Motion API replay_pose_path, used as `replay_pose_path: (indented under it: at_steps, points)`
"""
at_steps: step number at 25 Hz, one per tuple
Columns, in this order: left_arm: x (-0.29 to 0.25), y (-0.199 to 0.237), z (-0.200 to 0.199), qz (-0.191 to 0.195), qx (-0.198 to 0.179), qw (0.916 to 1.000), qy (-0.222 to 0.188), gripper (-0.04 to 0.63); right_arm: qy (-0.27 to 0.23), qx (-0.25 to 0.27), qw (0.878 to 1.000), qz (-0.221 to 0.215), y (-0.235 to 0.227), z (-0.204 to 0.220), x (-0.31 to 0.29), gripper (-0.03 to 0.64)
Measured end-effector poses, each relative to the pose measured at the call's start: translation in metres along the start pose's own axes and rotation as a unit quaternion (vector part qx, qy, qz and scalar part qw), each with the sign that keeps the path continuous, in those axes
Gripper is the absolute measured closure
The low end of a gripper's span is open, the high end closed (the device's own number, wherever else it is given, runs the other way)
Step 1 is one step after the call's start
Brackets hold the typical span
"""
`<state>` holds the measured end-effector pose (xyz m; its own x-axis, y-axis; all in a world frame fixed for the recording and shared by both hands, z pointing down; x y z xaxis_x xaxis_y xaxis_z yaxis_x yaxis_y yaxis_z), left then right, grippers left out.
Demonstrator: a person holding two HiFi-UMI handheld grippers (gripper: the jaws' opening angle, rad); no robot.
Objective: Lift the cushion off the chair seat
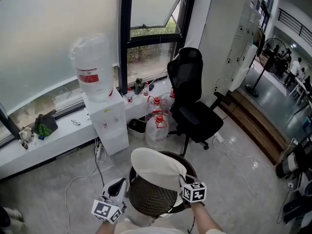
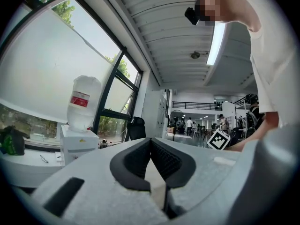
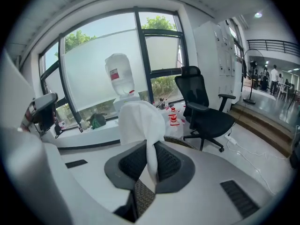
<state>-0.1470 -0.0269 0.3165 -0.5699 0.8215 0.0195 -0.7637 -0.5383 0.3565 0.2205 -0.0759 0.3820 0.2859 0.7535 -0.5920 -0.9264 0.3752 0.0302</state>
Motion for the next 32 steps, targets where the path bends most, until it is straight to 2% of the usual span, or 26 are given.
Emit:
replay_pose_path:
  at_steps: [5,11,17,24,32]
  points:
    - [0.002,0.000,-0.021,-0.002,-0.017,0.9995,-0.028,0.580,-0.041,-0.024,0.999,0.018,-0.005,-0.021,0.016,0.577]
    - [0.017,0.015,-0.048,-0.030,-0.029,0.9968,-0.068,0.580,-0.072,-0.044,0.995,0.047,-0.014,-0.043,0.041,0.577]
    - [0.025,0.025,-0.073,-0.045,-0.036,0.9926,-0.107,0.580,-0.113,-0.077,0.987,0.085,-0.028,-0.065,0.074,0.577]
    - [0.040,0.032,-0.089,-0.058,-0.052,0.9886,-0.129,0.580,-0.177,-0.099,0.971,0.130,-0.040,-0.084,0.130,0.577]
    - [0.071,0.038,-0.089,-0.087,-0.058,0.9857,-0.132,0.580,-0.212,-0.090,0.957,0.174,-0.044,-0.086,0.179,0.577]
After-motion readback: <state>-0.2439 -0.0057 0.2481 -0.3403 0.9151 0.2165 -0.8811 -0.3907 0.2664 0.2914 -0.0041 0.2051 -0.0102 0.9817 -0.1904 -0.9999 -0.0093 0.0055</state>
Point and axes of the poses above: the fingertips, and each gripper's own axes: x backward along the fingers, y to its left, z out of its underside, the point moved 10 cm from there along x, backward along the fingers, and after that the axes turned 11 degrees about x, right-handed, at the moved point
